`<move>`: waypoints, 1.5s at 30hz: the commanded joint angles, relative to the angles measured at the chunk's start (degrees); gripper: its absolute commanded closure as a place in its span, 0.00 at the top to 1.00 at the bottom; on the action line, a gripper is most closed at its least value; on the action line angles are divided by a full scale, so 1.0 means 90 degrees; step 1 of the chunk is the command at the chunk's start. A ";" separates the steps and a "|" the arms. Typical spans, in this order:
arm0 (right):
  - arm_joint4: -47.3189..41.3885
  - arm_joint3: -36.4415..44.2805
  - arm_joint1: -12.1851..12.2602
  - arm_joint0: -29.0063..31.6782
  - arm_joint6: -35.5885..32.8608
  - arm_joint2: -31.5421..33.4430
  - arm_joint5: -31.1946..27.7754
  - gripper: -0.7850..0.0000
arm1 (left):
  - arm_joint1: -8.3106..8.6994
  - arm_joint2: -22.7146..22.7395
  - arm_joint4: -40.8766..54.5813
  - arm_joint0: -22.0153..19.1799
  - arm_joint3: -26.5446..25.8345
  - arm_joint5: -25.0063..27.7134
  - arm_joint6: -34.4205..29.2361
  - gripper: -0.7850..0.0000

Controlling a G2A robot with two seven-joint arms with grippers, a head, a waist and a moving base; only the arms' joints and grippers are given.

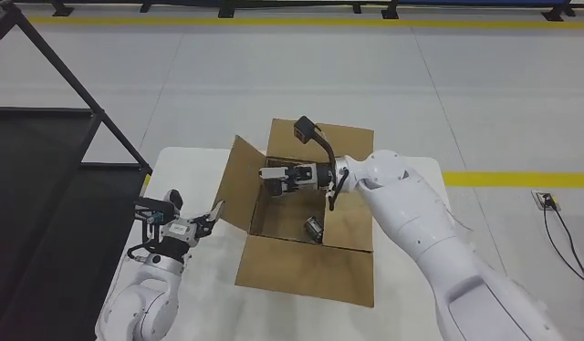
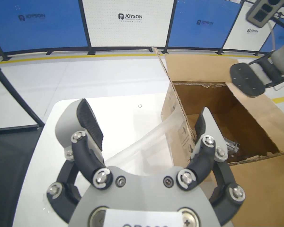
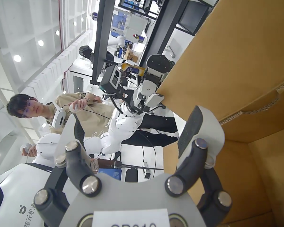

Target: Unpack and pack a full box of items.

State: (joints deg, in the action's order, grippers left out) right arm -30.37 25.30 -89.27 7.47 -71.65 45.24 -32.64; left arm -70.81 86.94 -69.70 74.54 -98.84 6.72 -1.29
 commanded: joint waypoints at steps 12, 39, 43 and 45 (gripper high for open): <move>-0.0071 0.0538 0.0709 0.0416 0.0257 0.0515 -0.0258 1.00 | -0.0030 -0.0063 -0.0080 -0.0340 0.0975 -0.0326 -0.0038 1.00; -0.0402 0.1735 0.1581 0.1173 0.0258 0.0926 -0.0259 1.00 | 0.0033 0.0199 -0.0488 -0.0348 0.0441 -0.0266 0.0090 1.00; -0.0345 0.1802 0.1646 0.1210 0.0273 0.0873 -0.0274 1.00 | 0.0041 0.0245 -0.0655 -0.0331 -0.0178 -0.0327 0.0188 1.00; -0.0249 0.1875 0.1697 0.1242 0.0328 0.0855 -0.0329 1.00 | 0.0043 0.0260 -0.0687 -0.0333 -0.0516 -0.0337 0.0217 1.00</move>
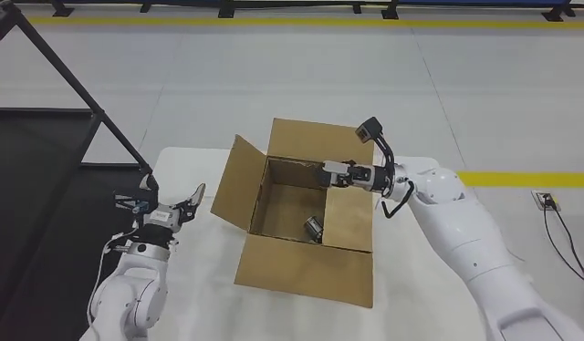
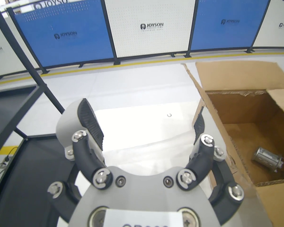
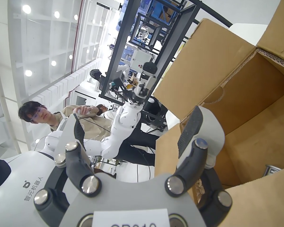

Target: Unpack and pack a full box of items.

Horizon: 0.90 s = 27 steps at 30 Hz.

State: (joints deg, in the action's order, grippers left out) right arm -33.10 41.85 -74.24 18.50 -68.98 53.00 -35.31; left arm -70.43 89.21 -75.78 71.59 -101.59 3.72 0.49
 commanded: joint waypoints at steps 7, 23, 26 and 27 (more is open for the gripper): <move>0.0386 0.0566 0.0333 0.0378 0.0630 0.0115 -0.0632 1.00 | -0.0015 -0.0202 0.0428 -0.0221 -0.1146 0.0364 -0.0348 1.00; 0.1054 0.1441 0.1324 0.1926 0.2443 0.1134 -0.2442 1.00 | -0.0325 -0.2541 0.3008 -0.2581 0.1167 0.1539 -0.3121 1.00; 0.1054 0.1441 0.1324 0.1926 0.2443 0.1134 -0.2442 1.00 | -0.0325 -0.2541 0.3008 -0.2581 0.1167 0.1539 -0.3121 1.00; 0.1054 0.1441 0.1324 0.1926 0.2443 0.1134 -0.2442 1.00 | -0.0325 -0.2541 0.3008 -0.2581 0.1167 0.1539 -0.3121 1.00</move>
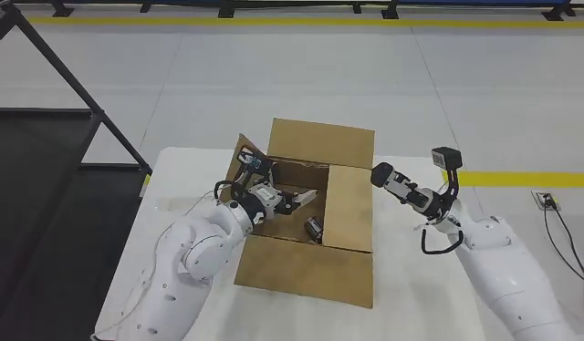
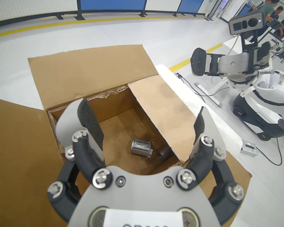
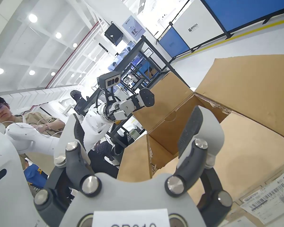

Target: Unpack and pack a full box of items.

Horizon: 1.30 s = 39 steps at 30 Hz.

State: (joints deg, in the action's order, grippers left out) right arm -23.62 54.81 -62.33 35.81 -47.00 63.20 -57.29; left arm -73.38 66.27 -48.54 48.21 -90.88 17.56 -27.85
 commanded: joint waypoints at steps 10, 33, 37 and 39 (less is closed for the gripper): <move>0.0060 0.0146 0.0001 0.0066 0.0080 0.0000 0.0098 1.00 | -0.0027 -0.0049 0.0305 0.0035 0.0158 -0.0191 -0.0069 1.00; 0.0370 0.1263 0.0454 0.1387 0.0527 0.1497 -0.0079 1.00 | -0.0325 -0.0552 0.3131 -0.1520 0.3180 0.0339 -0.1552 1.00; 0.0446 0.1522 0.0509 0.1658 0.0619 0.1705 -0.0078 1.00 | -0.0461 -0.0899 0.3455 -0.1837 0.3631 0.0473 -0.1726 1.00; 0.0508 0.1639 0.0528 0.1773 0.0691 0.1783 -0.0076 1.00 | -0.0533 -0.1085 0.3519 -0.1993 0.3856 0.0525 -0.1778 1.00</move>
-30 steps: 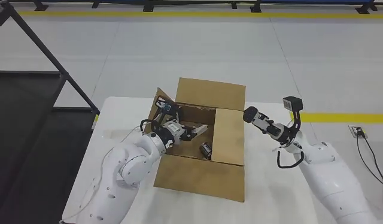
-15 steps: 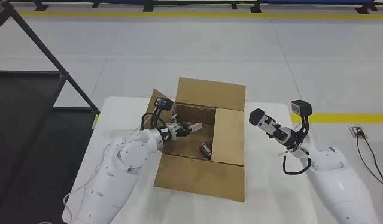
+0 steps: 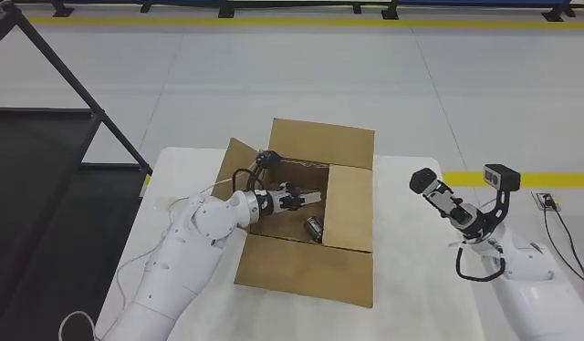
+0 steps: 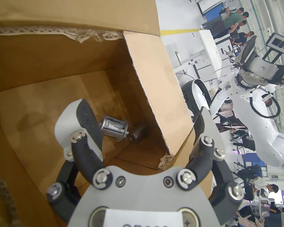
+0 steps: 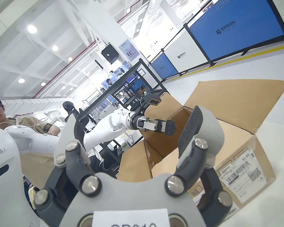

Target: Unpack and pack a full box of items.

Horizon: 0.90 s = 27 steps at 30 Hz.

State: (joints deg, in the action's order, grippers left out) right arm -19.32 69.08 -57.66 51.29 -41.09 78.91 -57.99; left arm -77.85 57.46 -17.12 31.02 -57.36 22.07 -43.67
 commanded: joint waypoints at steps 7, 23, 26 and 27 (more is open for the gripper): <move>0.0256 0.0403 0.0052 0.0392 0.0305 0.0248 0.0051 1.00 | -0.0318 -0.0542 0.0781 -0.0521 0.1036 0.0301 -0.0129 1.00; 0.0623 0.0869 0.0085 0.0878 0.0814 0.0476 0.0150 1.00 | -0.0948 -0.1199 0.1870 -0.1128 0.2420 0.1079 -0.0095 1.00; 0.0672 0.0891 0.0087 0.0924 0.0873 0.0493 0.0155 1.00 | -0.1025 -0.1257 0.1925 -0.1209 0.2577 0.1217 -0.0088 1.00; 0.0683 0.0899 0.0088 0.0938 0.0885 0.0500 0.0150 1.00 | -0.1044 -0.1269 0.1938 -0.1236 0.2629 0.1259 -0.0102 1.00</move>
State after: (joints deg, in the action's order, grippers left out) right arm -13.26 77.11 -56.87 59.62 -33.24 83.35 -56.61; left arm -87.07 46.14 0.21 20.16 -34.22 33.01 -44.46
